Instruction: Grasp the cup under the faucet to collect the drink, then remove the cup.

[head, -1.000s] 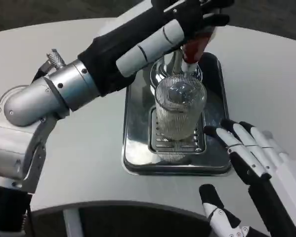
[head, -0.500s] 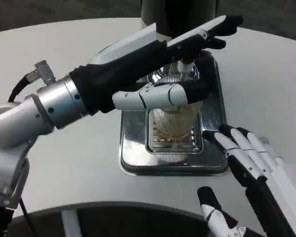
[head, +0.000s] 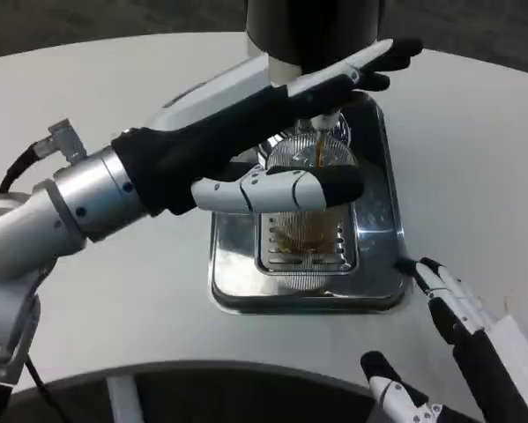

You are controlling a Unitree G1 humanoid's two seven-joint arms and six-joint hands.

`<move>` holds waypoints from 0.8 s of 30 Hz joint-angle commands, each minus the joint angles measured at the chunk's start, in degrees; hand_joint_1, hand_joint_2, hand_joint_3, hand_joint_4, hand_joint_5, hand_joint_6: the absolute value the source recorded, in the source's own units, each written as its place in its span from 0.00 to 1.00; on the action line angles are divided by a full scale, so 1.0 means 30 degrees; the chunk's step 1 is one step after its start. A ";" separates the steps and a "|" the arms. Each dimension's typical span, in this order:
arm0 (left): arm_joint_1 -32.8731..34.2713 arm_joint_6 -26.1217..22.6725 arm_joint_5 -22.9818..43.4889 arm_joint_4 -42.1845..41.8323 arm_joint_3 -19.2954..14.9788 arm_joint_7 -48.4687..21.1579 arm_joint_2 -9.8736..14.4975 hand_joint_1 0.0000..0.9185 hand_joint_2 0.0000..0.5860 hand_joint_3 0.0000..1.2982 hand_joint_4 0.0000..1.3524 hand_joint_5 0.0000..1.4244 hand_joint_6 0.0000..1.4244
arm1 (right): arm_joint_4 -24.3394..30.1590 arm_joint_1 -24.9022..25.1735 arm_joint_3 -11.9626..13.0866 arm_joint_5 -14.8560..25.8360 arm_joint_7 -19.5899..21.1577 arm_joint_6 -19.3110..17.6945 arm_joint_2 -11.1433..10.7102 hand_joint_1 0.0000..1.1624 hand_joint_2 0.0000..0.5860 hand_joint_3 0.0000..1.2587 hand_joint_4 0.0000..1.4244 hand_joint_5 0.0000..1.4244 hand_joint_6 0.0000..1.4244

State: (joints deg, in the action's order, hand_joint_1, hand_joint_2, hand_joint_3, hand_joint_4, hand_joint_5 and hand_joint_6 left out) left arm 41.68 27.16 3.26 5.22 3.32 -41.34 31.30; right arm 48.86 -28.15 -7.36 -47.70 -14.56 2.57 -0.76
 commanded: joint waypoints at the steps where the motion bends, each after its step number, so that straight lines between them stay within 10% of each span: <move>1: -0.0627 -0.0143 -0.0366 -0.0448 0.0314 -0.0089 0.0158 0.00 0.23 0.00 0.00 0.06 0.04 | -0.1499 0.2277 0.0461 0.0730 -0.0058 0.1336 -0.0063 0.45 0.57 0.03 0.00 0.00 0.02; 24: -0.1819 -0.1450 -0.0591 -0.2114 0.0411 0.0536 0.0264 0.00 0.23 0.00 0.00 0.06 0.04 | -0.9779 1.0940 0.1330 0.4937 0.3361 0.2120 -0.1207 0.57 0.37 0.00 0.00 0.00 0.00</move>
State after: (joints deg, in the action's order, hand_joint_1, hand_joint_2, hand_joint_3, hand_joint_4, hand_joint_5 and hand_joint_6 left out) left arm 38.18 23.52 1.97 -0.87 3.50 -38.43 31.44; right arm 21.82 3.56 -3.35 -34.32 -6.50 10.00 -4.36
